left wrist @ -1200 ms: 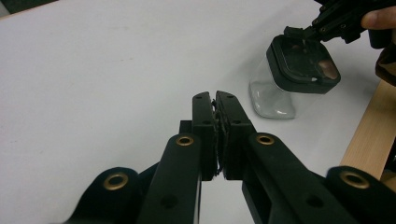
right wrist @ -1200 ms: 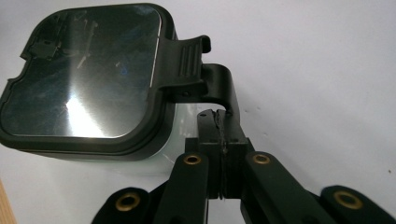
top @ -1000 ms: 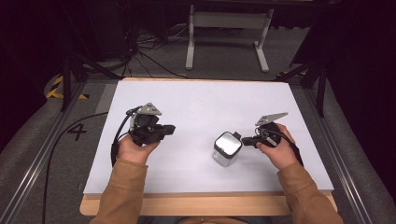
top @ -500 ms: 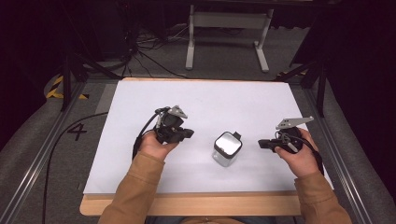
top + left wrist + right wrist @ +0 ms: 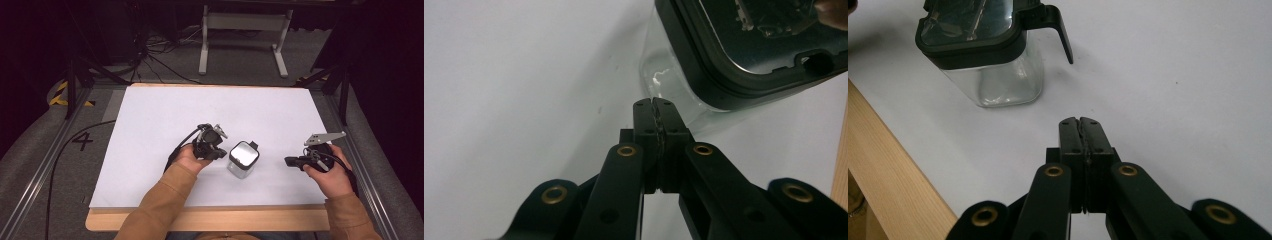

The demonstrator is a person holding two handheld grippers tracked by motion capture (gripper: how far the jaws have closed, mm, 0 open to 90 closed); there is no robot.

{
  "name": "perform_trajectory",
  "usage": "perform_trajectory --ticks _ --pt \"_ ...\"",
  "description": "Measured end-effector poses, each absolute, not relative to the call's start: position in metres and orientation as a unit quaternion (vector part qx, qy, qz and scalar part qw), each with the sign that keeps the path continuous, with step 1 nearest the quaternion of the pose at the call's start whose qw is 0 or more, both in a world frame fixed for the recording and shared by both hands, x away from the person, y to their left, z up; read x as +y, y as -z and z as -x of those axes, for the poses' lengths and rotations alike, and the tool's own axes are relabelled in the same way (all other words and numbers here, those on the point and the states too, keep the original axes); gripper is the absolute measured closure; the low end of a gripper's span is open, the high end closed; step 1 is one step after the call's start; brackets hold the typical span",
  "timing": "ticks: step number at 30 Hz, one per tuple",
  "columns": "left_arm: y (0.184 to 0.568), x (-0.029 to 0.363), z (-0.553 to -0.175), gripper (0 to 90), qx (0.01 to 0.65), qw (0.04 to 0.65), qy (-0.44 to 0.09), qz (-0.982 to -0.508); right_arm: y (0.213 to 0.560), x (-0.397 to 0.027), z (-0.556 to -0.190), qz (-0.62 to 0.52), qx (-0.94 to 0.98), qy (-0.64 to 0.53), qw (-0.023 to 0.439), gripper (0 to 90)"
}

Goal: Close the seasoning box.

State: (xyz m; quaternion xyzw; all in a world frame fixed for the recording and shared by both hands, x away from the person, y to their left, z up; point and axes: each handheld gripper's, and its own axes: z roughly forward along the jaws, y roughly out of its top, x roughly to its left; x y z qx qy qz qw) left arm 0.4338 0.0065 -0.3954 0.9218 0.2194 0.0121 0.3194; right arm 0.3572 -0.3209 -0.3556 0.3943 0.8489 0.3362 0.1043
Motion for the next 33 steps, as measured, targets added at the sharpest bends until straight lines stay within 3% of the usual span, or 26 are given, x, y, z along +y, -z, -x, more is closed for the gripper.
perform_trajectory --ticks 25,33 --pt "0.396 -0.022 -0.402 89.8 0.170 0.288 0.034 -0.942 0.349 -0.323 -0.361 -0.389 0.846 -0.348 0.110 90.0" --pt "0.373 0.014 -0.398 88.1 0.203 0.330 -0.001 -0.922 0.344 -0.317 -0.370 -0.379 0.846 -0.359 0.112 90.0"
